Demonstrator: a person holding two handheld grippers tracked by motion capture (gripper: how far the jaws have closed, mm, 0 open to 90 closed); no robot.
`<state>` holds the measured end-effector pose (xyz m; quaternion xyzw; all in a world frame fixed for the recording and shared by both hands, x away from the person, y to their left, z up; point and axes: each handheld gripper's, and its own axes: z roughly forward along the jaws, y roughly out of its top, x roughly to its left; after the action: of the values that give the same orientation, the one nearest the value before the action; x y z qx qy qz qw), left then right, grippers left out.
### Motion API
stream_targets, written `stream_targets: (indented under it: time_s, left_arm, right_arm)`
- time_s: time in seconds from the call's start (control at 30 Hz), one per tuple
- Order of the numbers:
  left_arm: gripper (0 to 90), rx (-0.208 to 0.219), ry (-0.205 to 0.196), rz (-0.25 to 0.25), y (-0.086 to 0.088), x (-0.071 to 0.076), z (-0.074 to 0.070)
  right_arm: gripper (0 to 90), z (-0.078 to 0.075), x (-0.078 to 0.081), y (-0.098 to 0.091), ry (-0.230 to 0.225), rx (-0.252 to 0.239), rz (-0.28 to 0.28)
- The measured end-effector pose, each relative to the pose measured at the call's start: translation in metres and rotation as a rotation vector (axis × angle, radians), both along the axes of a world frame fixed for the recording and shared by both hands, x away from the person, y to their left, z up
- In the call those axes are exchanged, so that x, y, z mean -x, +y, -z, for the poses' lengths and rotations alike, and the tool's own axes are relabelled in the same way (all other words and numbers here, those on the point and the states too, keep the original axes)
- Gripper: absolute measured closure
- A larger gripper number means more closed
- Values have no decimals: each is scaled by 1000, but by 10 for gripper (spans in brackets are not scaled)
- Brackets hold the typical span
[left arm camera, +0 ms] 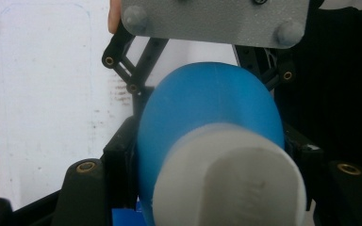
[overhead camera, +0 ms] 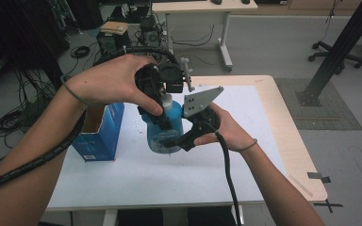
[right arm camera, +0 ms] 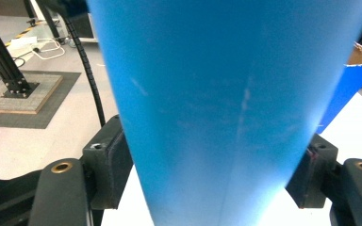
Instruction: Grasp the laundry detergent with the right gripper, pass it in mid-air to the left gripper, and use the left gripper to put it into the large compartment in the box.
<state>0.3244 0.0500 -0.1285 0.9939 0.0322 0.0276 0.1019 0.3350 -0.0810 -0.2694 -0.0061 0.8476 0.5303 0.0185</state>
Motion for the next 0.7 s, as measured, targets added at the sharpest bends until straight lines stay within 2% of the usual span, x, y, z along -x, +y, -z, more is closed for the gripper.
stream_targets:
  time_s: [0.13, 0.33, 0.6, 0.7]
  left_arm:
    - [379, 4, 0, -2, 0, 0, -1]
    - [379, 2, -8, 1, -1, 0, -3]
    - [379, 5, -12, 6, 0, -1, -5]
    - [379, 5, -12, 2, 0, 0, -6]
  right_arm:
    - [271, 2, 0, 0, -1, -10, 5]
    - [216, 1, -1, -1, 3, -29, 9]
    - [190, 2, -1, -1, 13, -34, 15]
    - [152, 2, 0, -1, 16, -36, 16]
